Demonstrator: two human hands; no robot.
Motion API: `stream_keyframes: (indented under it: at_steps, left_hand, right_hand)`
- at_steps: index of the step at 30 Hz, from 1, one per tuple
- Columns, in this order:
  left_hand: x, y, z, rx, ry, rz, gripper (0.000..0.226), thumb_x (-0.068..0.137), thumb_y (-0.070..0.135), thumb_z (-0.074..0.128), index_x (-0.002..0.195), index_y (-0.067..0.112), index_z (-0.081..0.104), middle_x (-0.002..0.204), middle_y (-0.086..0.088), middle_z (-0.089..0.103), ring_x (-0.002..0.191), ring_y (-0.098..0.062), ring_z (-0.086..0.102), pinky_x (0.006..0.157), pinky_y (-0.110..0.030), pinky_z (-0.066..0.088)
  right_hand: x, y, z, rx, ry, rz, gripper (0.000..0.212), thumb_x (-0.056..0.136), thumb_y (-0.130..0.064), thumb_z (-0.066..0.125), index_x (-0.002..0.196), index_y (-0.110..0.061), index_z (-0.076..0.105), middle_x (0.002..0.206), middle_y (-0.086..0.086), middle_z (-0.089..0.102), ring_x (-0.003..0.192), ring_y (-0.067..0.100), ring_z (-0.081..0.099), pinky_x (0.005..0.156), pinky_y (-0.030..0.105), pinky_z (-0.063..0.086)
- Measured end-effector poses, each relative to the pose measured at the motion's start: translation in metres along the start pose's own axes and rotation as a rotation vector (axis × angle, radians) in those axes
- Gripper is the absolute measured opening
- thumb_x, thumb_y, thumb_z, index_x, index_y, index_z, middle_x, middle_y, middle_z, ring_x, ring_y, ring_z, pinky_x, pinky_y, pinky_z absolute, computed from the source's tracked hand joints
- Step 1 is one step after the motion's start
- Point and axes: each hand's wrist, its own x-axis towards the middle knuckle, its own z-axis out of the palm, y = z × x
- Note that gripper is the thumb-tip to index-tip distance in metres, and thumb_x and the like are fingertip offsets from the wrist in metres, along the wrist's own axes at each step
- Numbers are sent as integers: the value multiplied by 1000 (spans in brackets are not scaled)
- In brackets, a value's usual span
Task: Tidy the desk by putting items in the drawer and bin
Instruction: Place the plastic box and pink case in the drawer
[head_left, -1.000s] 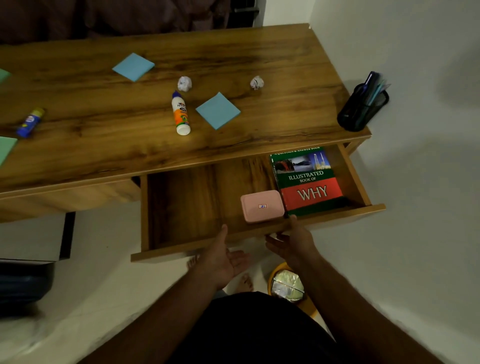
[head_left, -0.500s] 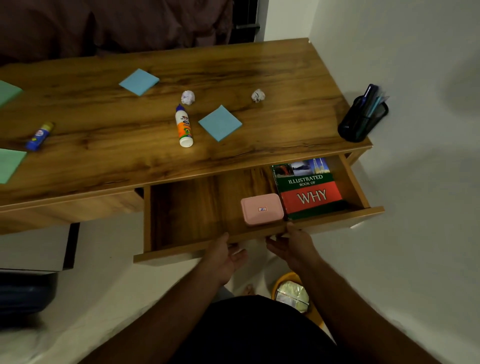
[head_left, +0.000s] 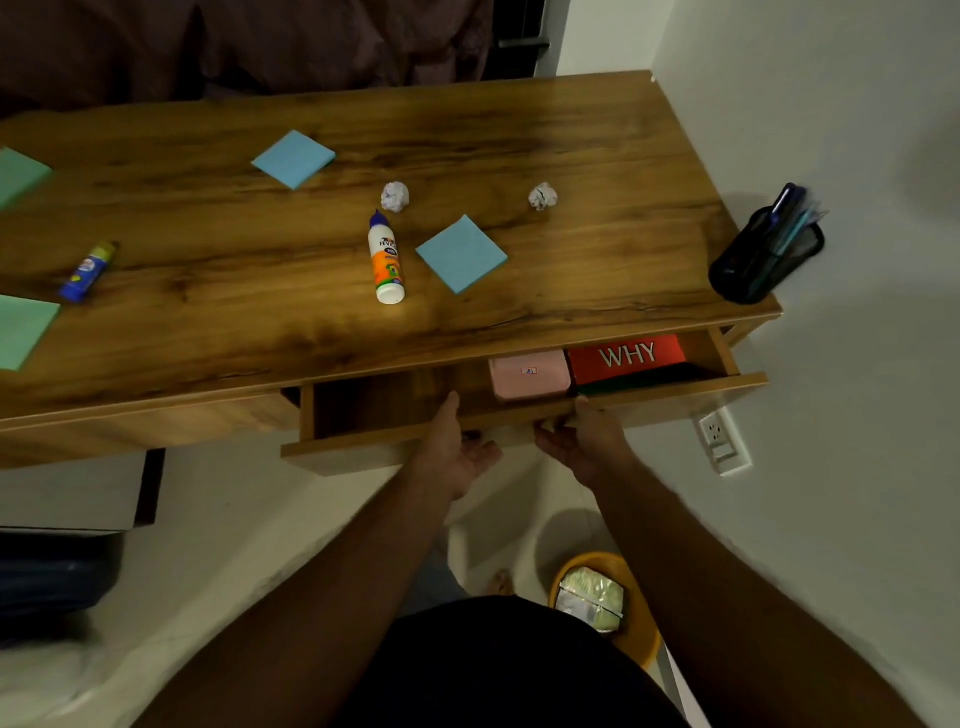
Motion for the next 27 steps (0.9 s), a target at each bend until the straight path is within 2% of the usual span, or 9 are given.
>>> stream_keyframes:
  at_steps: [5,9,12,15,18,23,25,27]
  left_hand:
    - [15,24,12,-19,-42,32,77,88,54,57,142,6,32,142,-24,42,123,-39,51,97,-48,45]
    - [28,42,24,-28,-53,81,86,81,63,59,145,11,30,145,-21,40,124,-40,50,94,-50,47]
    - [36,53,33,-56,-45,106,92,77,65,63,144,13,28,144,-21,41,124,-42,50,98,-52,48]
    - [45,59,39,-92,-29,110,91,75,62,68,141,13,30,139,-20,45,121,-41,52,97,-54,49]
    - [52,54,42,-141,-24,133,81,82,52,67,141,8,33,141,-19,45,124,-37,51,97,-51,50]
    - [53,54,44,-167,-13,151,73,89,43,62,144,8,30,145,-20,40,130,-37,44,100,-53,46]
    - [45,53,44,-140,-18,157,69,91,42,60,143,8,32,144,-19,41,130,-36,45,99,-50,48]
    - [36,50,45,-60,-31,162,62,93,39,58,141,9,35,141,-19,44,126,-36,48,91,-46,50]
  right_hand:
    - [19,-20,21,23,7,0,33,105,-33,34,124,-9,44,105,14,54,87,27,64,80,46,54]
    - [31,-38,34,173,-12,35,48,97,-60,34,116,-16,38,100,15,54,90,33,62,92,52,51]
    - [43,-47,42,195,-54,27,58,87,-72,41,110,-19,43,104,14,55,99,34,61,97,55,49]
    - [53,-53,51,113,-39,17,65,80,-69,58,113,-14,49,109,15,61,99,33,65,90,55,54]
    - [64,-52,55,131,16,43,65,79,-51,72,123,-9,49,113,17,63,98,32,65,82,52,57]
    - [67,-53,53,118,4,41,59,83,-48,70,121,-7,51,111,17,64,100,32,65,77,49,58]
    - [64,-54,51,23,12,38,62,84,-54,66,120,-7,49,109,16,64,97,32,66,72,46,57]
    - [58,-56,49,-126,25,38,65,83,-62,61,119,-9,48,109,13,62,97,32,65,74,45,55]
